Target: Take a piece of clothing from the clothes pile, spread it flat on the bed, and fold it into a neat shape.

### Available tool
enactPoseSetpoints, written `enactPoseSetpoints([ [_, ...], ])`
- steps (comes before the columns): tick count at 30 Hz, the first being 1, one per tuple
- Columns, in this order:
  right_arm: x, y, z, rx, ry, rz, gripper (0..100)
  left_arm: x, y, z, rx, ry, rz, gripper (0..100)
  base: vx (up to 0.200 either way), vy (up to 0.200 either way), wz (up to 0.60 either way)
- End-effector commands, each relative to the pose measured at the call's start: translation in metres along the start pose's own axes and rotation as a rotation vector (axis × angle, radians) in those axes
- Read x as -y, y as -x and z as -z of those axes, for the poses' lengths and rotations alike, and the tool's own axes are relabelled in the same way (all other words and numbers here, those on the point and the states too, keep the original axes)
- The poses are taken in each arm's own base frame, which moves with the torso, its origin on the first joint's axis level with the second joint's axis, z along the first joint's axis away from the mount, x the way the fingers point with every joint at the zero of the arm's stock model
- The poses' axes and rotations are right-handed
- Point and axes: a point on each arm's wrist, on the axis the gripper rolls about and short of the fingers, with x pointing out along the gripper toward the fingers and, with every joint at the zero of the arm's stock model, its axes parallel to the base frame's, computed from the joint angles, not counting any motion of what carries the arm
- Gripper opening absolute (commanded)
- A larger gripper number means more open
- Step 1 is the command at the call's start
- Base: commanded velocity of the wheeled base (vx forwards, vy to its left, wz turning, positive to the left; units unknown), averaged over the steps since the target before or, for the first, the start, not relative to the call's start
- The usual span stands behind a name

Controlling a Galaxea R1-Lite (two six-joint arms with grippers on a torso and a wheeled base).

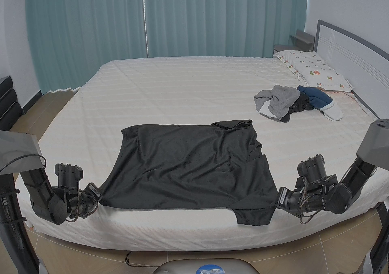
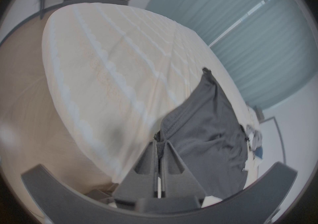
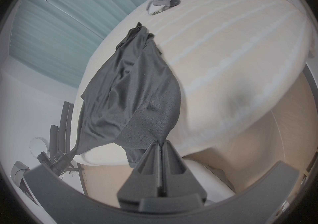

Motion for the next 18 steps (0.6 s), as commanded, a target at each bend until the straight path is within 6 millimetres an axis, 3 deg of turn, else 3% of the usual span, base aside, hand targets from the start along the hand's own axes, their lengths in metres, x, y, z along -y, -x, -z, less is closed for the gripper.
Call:
enactPoseSetpoints([
  [1,0.009,0.022,0.010,-0.038,-0.010,0.015,0,-0.004,0.005,0.014,-0.049,-0.058,-0.024,0,0.000,0.000,0.00],
  [18,0.026,0.006,0.037,-0.160,0.098,0.103,0,-0.010,0.014,0.024,-0.146,-0.145,-0.109,0,0.000,0.000,0.00],
])
